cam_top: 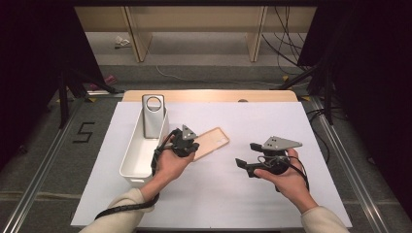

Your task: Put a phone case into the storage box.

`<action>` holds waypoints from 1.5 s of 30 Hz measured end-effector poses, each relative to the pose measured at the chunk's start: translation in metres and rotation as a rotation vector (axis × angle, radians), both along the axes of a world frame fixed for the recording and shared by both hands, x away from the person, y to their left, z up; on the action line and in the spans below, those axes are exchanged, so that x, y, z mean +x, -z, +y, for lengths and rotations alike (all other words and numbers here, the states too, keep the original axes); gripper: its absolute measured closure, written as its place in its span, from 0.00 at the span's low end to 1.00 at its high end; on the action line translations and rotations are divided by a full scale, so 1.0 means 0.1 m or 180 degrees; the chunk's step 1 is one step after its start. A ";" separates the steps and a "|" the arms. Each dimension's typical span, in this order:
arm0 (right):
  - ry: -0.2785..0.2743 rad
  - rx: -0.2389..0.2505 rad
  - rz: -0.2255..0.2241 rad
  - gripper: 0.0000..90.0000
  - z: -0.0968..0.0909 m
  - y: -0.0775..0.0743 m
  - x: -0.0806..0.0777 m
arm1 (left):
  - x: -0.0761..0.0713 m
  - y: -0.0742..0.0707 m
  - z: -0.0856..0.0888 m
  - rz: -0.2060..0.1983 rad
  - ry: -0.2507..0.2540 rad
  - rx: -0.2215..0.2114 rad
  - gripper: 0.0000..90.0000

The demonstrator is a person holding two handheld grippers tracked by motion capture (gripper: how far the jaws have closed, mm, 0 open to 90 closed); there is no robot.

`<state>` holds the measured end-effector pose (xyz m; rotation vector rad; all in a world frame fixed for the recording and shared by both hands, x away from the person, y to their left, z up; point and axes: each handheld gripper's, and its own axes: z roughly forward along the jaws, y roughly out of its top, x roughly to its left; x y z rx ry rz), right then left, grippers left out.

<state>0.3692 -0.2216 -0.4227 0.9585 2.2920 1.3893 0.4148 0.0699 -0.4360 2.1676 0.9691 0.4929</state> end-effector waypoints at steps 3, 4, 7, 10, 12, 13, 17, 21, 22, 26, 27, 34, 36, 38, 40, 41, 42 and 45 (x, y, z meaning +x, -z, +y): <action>-0.0002 -0.0004 0.0003 0.21 0.00 0.00 0.00 | 0.04 0.07 -0.04 0.0060 -0.0019 0.0074 1.00; -0.0001 -0.0004 0.0005 0.21 0.00 0.00 0.00 | 0.05 0.10 -0.06 0.0079 -0.0032 0.0099 1.00; -0.0002 0.0002 -0.0005 0.21 0.00 0.00 0.00 | 0.11 0.19 -0.08 0.0155 -0.0052 0.0187 1.00; 0.0001 0.0011 -0.0010 0.21 0.00 0.00 0.00 | 0.15 0.26 -0.09 0.0208 -0.0078 0.0259 1.00; 0.0000 0.0013 -0.0008 0.21 -0.01 0.00 0.00 | 0.16 0.29 -0.09 0.0245 -0.0080 0.0297 1.00; -0.0001 0.0012 -0.0007 0.21 -0.01 0.00 0.00 | 0.17 0.30 -0.08 0.0248 -0.0079 0.0320 1.00; -0.0006 0.0010 -0.0008 0.21 -0.01 0.00 0.00 | 0.19 0.35 -0.08 0.0309 -0.0097 0.0357 1.00; -0.0007 0.0002 -0.0007 0.21 -0.01 -0.01 0.00 | 0.20 0.39 -0.08 0.0363 -0.0092 0.0377 1.00; -0.0008 0.0001 -0.0008 0.21 -0.01 -0.01 0.00 | 0.20 0.40 -0.08 0.0374 -0.0089 0.0377 1.00; -0.0006 0.0006 -0.0011 0.21 -0.01 0.00 0.00 | 0.21 0.40 -0.08 0.0428 -0.0078 0.0369 1.00; -0.0005 0.0008 -0.0008 0.21 -0.01 0.00 0.00 | 0.21 0.40 -0.08 0.0439 -0.0081 0.0369 1.00; -0.0007 0.0004 -0.0010 0.21 -0.01 -0.01 0.00 | 0.17 0.39 -0.12 0.0535 -0.0056 0.0323 1.00; -0.0005 0.0007 -0.0010 0.21 -0.01 -0.01 0.00 | 0.16 0.39 -0.14 0.0596 -0.0034 0.0283 1.00; -0.0001 0.0008 -0.0009 0.21 -0.01 -0.01 0.00 | 0.14 0.38 -0.16 0.0638 -0.0014 0.0263 1.00; -0.0004 0.0009 -0.0010 0.21 -0.01 -0.01 0.00 | 0.12 0.38 -0.18 0.0706 0.0022 0.0217 1.00; -0.0002 0.0010 -0.0014 0.21 -0.01 -0.01 0.00 | 0.11 0.37 -0.20 0.0733 0.0041 0.0202 1.00; -0.0005 0.0009 -0.0013 0.21 -0.01 -0.01 0.00 | 0.10 0.37 -0.21 0.0757 0.0062 0.0182 1.00; -0.0001 0.0009 -0.0014 0.21 -0.01 -0.01 0.00 | 0.07 0.37 -0.27 0.0812 0.0115 0.0133 1.00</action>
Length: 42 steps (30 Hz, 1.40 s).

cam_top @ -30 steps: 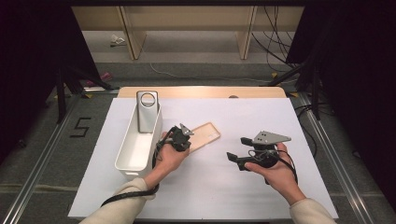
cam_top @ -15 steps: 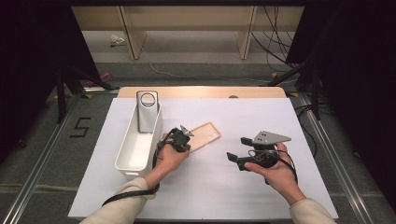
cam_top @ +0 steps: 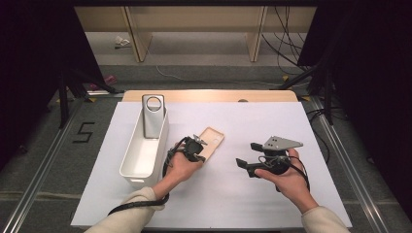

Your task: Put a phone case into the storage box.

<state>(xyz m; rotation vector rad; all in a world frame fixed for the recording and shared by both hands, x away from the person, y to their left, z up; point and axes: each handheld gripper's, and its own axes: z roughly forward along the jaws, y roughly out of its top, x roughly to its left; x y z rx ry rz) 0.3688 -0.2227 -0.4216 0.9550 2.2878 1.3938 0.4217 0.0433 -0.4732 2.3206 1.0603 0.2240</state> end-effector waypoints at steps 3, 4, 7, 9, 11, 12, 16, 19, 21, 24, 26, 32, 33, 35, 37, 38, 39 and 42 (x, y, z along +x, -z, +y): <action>-0.0002 -0.0001 -0.0001 0.21 0.00 0.00 0.00 | -0.02 0.00 -0.06 0.0042 0.0037 -0.0039 1.00; -0.0003 0.0000 0.0001 0.21 0.00 0.00 0.00 | -0.03 0.00 -0.09 0.0047 0.0047 -0.0043 1.00; -0.0004 -0.0002 -0.0001 0.21 0.00 0.00 0.00 | -0.03 0.00 -0.14 0.0089 0.0056 -0.0099 1.00; 0.0002 0.0000 0.0002 0.21 0.00 0.00 0.00 | -0.03 0.00 -0.17 0.0106 0.0059 -0.0119 1.00; -0.0001 -0.0005 0.0007 0.21 0.00 0.00 0.00 | -0.03 0.00 -0.20 0.0137 0.0052 -0.0149 1.00; 0.0001 -0.0002 0.0003 0.21 0.00 0.00 0.00 | -0.03 0.00 -0.21 0.0150 0.0047 -0.0169 1.00; 0.0005 -0.0003 -0.0005 0.21 0.00 0.00 0.00 | -0.03 0.01 -0.27 0.0222 -0.0055 -0.0240 1.00; 0.0006 -0.0006 -0.0001 0.21 -0.01 0.00 0.00 | -0.04 0.01 -0.34 0.0318 -0.0126 -0.0330 1.00; 0.0009 -0.0001 -0.0007 0.21 -0.01 0.00 0.00 | -0.04 0.01 -0.38 0.0311 -0.0129 -0.0333 1.00; 0.0018 0.0002 -0.0008 0.21 -0.02 -0.01 0.00 | -0.04 0.01 -0.42 0.0298 -0.0122 -0.0331 1.00; 0.0020 0.0002 -0.0008 0.21 -0.02 -0.01 0.00 | -0.03 0.01 -0.44 0.0300 -0.0114 -0.0347 1.00; 0.0023 -0.0003 -0.0007 0.21 -0.03 -0.01 0.01 | -0.02 0.02 -0.49 0.0255 -0.0081 -0.0361 1.00; 0.0022 -0.0004 -0.0003 0.21 -0.03 -0.01 0.00 | -0.02 0.02 -0.49 0.0249 -0.0080 -0.0361 1.00; 0.0018 -0.0007 -0.0004 0.21 -0.03 -0.01 0.00 | -0.02 0.02 -0.48 0.0236 -0.0067 -0.0402 1.00; 0.0018 -0.0004 -0.0003 0.21 -0.03 -0.01 0.00 | -0.03 0.01 -0.47 0.0199 -0.0041 -0.0439 1.00; 0.0019 -0.0006 -0.0003 0.21 -0.03 -0.01 0.00 | -0.03 0.00 -0.46 0.0168 -0.0027 -0.0453 1.00; 0.0019 -0.0005 -0.0003 0.21 -0.03 -0.01 0.00 | -0.04 -0.02 -0.44 0.0133 -0.0004 -0.0458 1.00; 0.0009 -0.0007 -0.0009 0.21 -0.03 -0.01 0.00 | -0.08 -0.11 -0.36 -0.0039 0.0113 -0.0517 0.96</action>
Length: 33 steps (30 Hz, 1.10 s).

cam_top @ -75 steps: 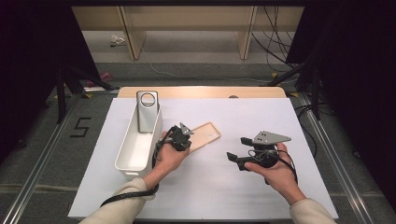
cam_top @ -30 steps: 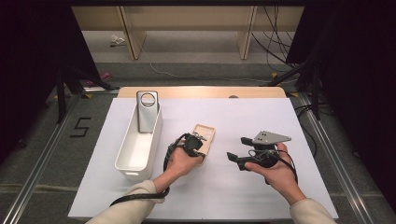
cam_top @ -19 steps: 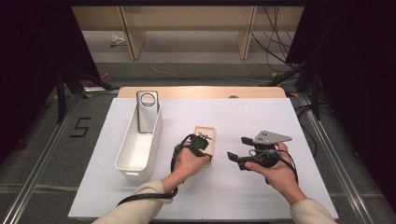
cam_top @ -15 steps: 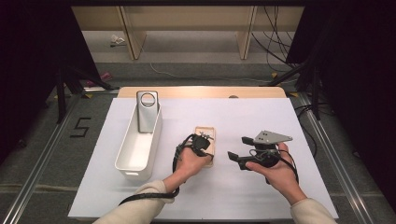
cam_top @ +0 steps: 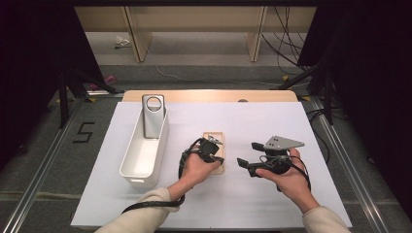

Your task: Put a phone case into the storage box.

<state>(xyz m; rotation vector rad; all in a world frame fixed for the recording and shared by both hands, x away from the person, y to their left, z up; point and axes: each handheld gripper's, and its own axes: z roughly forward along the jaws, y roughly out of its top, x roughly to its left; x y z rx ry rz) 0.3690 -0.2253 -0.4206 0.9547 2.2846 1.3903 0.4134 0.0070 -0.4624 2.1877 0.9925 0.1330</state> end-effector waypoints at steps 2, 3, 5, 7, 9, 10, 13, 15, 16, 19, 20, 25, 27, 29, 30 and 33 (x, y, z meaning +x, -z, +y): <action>-0.0003 -0.0004 0.0001 0.21 0.00 0.01 0.00 | -0.04 -0.07 0.07 -0.0123 0.0039 -0.0021 0.92; -0.0005 -0.0009 0.0008 0.21 0.00 0.01 0.00 | -0.06 -0.12 0.12 -0.0205 0.0077 -0.0052 0.89; -0.0008 -0.0020 0.0014 0.21 0.01 0.01 0.00 | -0.09 -0.21 0.23 -0.0282 0.0079 -0.0102 0.81; -0.0012 -0.0027 0.0022 0.21 0.01 0.01 0.00 | -0.12 -0.29 0.32 -0.0362 0.0070 -0.0230 0.72; -0.0015 -0.0018 0.0018 0.21 0.02 0.02 0.00 | -0.15 -0.38 0.42 -0.0453 0.0097 -0.0294 0.64; -0.0018 -0.0018 0.0017 0.21 0.02 0.02 0.00 | -0.18 -0.42 0.46 -0.0503 0.0117 -0.0343 0.59; -0.0025 -0.0033 0.0027 0.21 0.02 0.02 0.00 | -0.26 -0.52 0.59 -0.0774 0.0152 -0.0508 0.45; -0.0025 -0.0034 0.0023 0.21 0.02 0.02 0.00 | -0.32 -0.58 0.69 -0.0892 0.0120 -0.0537 0.31; -0.0026 -0.0041 0.0020 0.21 0.02 0.02 0.00 | -0.35 -0.60 0.74 -0.0949 0.0114 -0.0557 0.26; -0.0049 -0.0078 0.0018 0.21 0.03 0.03 0.00 | -0.43 -0.65 0.89 -0.1047 0.0103 -0.0543 0.16; -0.0065 -0.0093 0.0028 0.22 0.04 0.03 0.00 | -0.46 -0.66 0.93 -0.1084 0.0095 -0.0534 0.14; -0.0183 -0.0154 0.0071 0.22 0.08 0.05 -0.01 | -0.56 -0.67 1.17 -0.1162 0.0067 -0.0494 0.03; -0.0219 -0.0192 0.0094 0.22 0.09 0.06 -0.01 | -0.60 -0.66 1.28 -0.1183 0.0042 -0.0507 0.00; -0.0251 -0.0220 0.0100 0.22 0.11 0.06 -0.01 | -0.64 -0.66 1.39 -0.1224 0.0009 -0.0516 0.00; -0.0276 -0.0244 0.0102 0.22 0.12 0.06 0.00 | -0.66 -0.66 1.42 -0.1241 0.0002 -0.0513 0.00; -0.0339 -0.0311 0.0119 0.22 0.14 0.08 0.00 | -0.71 -0.64 1.55 -0.1315 -0.0045 -0.0538 0.00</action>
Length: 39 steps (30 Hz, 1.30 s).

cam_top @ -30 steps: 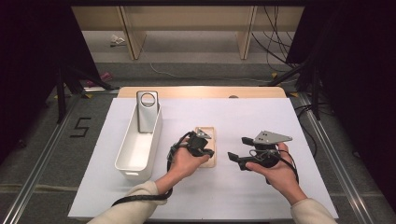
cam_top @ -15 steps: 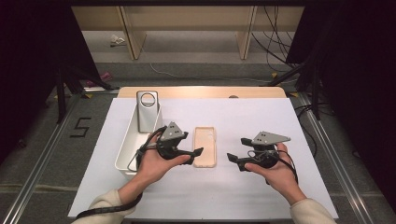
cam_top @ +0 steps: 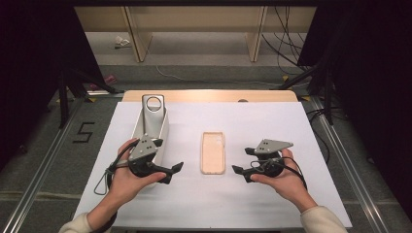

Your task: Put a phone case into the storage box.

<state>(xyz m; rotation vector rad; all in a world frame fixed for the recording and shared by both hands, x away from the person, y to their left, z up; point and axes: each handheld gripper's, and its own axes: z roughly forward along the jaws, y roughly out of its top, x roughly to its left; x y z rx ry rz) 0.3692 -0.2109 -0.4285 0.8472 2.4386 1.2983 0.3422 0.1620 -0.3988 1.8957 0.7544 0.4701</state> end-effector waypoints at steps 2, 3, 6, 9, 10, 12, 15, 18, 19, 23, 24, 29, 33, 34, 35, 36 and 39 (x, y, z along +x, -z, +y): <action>-0.0033 -0.0039 0.0014 0.22 0.01 0.01 0.00 | -0.02 0.02 0.06 -0.0022 -0.0015 0.0000 0.00; -0.0054 -0.0067 0.0020 0.22 0.02 0.02 0.01 | -0.02 0.04 0.09 -0.0043 -0.0033 0.0009 0.00; -0.0107 -0.0122 0.0041 0.22 0.05 0.02 0.01 | -0.04 0.07 0.19 -0.0046 -0.0088 0.0017 0.00; -0.0172 -0.0207 0.0036 0.22 0.09 0.02 0.01 | -0.06 0.09 0.26 -0.0058 -0.0127 0.0028 0.00; -0.0194 -0.0238 0.0033 0.22 0.11 0.02 0.02 | -0.06 0.10 0.28 -0.0070 -0.0136 0.0043 0.00; -0.0266 -0.0315 0.0034 0.23 0.15 0.02 0.03 | -0.08 0.11 0.32 -0.0070 -0.0147 0.0061 0.00; -0.0364 -0.0464 0.0025 0.24 0.23 0.02 0.05 | -0.11 0.13 0.35 -0.0072 -0.0166 0.0065 0.00; -0.0509 -0.0699 0.0032 0.25 0.33 0.02 0.06 | -0.13 0.14 0.37 -0.0070 -0.0182 0.0077 0.00; -0.0560 -0.0801 0.0022 0.25 0.38 0.02 0.07 | -0.13 0.14 0.38 -0.0072 -0.0182 0.0083 0.00; -0.0694 -0.1148 -0.0046 0.25 0.54 0.03 0.11 | -0.13 0.15 0.39 -0.0058 -0.0171 0.0057 0.00; -0.0727 -0.1242 -0.0053 0.25 0.59 0.04 0.12 | -0.13 0.15 0.39 -0.0059 -0.0173 0.0062 0.00; -0.0868 -0.1578 -0.0041 0.25 0.82 0.08 0.19 | -0.13 0.16 0.41 -0.0069 -0.0190 0.0092 0.00; -0.0939 -0.1780 -0.0055 0.25 0.97 0.11 0.23 | -0.12 0.17 0.43 -0.0072 -0.0198 0.0088 0.00; -0.0955 -0.1832 -0.0058 0.26 1.00 0.12 0.24 | -0.13 0.18 0.43 -0.0078 -0.0199 0.0094 0.00; -0.0965 -0.1895 -0.0067 0.26 1.03 0.13 0.25 | -0.13 0.18 0.43 -0.0078 -0.0197 0.0098 0.00; -0.1015 -0.1956 -0.0097 0.26 1.05 0.14 0.27 | -0.12 0.18 0.43 -0.0075 -0.0196 0.0097 0.00; -0.1030 -0.2121 -0.0061 0.26 1.12 0.17 0.30 | -0.12 0.18 0.43 -0.0066 -0.0194 0.0095 0.00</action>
